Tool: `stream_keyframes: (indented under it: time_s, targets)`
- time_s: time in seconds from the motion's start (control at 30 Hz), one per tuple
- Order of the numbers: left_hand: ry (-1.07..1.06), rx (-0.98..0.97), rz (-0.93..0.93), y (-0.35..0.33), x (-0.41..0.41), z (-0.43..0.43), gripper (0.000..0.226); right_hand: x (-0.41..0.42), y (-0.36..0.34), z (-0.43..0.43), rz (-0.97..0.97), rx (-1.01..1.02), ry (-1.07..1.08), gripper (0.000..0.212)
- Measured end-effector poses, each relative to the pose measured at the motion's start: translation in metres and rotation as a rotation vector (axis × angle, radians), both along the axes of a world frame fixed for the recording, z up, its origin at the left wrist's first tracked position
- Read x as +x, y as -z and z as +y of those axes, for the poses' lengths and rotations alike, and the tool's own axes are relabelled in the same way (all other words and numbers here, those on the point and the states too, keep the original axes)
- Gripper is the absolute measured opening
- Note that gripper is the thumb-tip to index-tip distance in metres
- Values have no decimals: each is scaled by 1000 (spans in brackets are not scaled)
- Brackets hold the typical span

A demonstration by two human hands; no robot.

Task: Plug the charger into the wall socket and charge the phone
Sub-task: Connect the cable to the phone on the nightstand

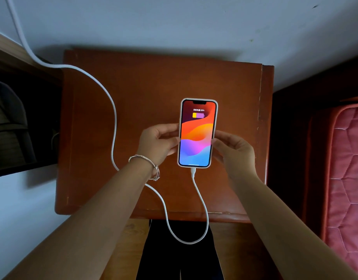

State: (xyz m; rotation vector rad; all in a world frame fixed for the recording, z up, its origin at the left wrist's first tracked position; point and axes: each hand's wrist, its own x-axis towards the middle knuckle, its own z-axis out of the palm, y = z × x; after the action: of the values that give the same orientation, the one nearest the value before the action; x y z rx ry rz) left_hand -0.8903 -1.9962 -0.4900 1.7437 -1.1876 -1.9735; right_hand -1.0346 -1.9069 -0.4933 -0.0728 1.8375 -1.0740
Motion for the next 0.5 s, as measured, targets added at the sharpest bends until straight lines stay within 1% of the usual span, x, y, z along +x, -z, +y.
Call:
stream_keyframes:
  time_s: [0.13, 0.27, 0.33, 0.4, 0.5]
  targets:
    - [-8, -41, -47, 11, -4, -2, 26, 3, 12, -5, 46, 40, 43, 15]
    - [-68, -1, -88, 22, -8, -1, 26, 5, 21, -7, 78, 60, 40, 18]
    - [-89, 11, -105, 26, -10, 0, 25, 5, 25, -8, 86, 74, 45, 16]
    - [-90, 7, -120, 28, -11, 1, 23, 4, 29, -6, 100, 97, 49, 12]
    - [-60, -26, -167, 30, -11, 1, 20, 5, 32, -5, 121, 116, 59, 12]
